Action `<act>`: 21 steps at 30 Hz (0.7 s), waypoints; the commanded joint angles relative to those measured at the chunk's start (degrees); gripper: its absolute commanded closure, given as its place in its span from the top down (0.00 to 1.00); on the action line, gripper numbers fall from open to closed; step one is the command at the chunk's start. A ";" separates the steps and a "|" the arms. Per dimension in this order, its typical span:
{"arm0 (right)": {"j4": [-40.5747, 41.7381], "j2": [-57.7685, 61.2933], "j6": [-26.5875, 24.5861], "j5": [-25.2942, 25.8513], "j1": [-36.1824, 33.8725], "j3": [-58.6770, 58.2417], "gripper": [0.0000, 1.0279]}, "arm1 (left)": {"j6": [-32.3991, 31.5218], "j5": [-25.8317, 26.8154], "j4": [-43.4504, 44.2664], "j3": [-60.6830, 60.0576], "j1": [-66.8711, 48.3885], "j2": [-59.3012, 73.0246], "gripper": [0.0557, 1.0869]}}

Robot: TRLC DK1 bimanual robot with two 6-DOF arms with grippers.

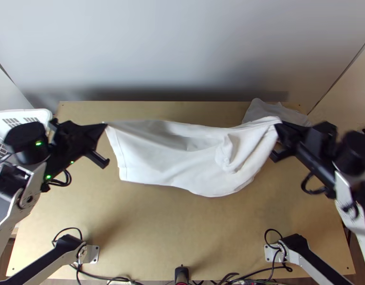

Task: Fold the t-shirt

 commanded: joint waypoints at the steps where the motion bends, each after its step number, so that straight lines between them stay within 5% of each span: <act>1: -1.09 -8.71 1.01 1.03 -0.86 -1.14 0.03 | 0.02 -3.27 2.35 4.28 -0.20 -3.26 0.03; 10: -0.38 -16.45 -3.83 1.91 -2.35 -1.84 0.03 | -4.46 -4.24 1.73 13.07 1.74 -8.62 0.03; 21: -2.76 -18.91 0.22 1.82 -2.35 3.26 0.03 | -7.54 -4.07 -4.07 20.45 2.53 -12.40 0.03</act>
